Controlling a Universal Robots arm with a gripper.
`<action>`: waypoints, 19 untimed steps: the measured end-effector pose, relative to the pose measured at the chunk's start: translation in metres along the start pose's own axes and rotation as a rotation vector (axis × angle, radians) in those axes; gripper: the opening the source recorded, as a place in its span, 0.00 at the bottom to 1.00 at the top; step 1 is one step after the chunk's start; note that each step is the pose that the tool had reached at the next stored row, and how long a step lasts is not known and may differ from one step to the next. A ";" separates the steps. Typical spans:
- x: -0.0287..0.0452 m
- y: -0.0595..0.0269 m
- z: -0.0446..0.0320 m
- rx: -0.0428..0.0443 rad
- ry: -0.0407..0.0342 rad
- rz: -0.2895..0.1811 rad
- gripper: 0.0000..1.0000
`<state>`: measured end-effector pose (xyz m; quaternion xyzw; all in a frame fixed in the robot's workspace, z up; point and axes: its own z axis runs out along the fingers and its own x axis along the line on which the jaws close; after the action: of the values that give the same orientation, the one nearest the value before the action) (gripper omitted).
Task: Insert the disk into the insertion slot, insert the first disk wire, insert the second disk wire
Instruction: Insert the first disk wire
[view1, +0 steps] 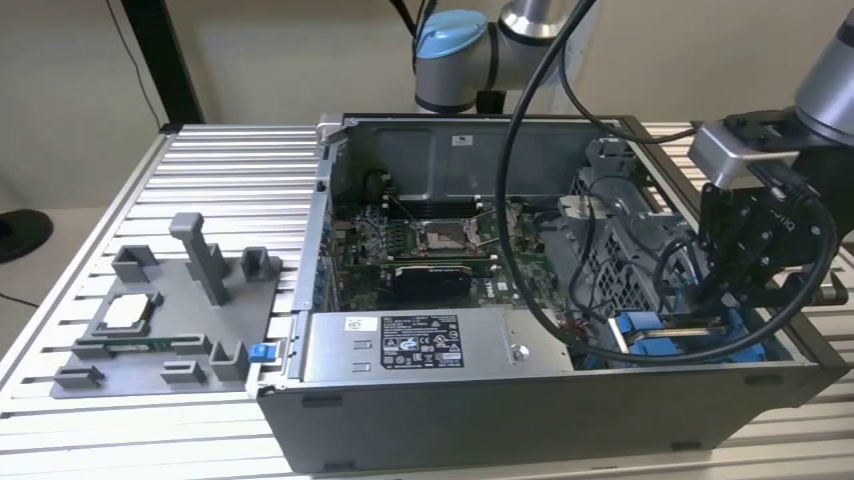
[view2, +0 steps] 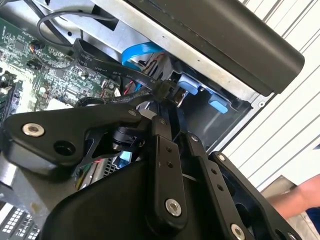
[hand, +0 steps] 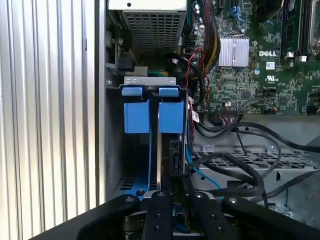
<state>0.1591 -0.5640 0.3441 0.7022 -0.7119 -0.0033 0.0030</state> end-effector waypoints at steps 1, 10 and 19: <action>-0.0002 0.0000 0.0002 0.0000 0.0001 0.000 0.00; -0.0010 -0.0001 0.0015 0.0000 0.0003 -0.001 0.00; -0.0010 -0.0005 0.0038 0.0000 0.0007 0.000 0.00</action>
<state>0.1596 -0.5630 0.3403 0.7024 -0.7118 -0.0030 0.0033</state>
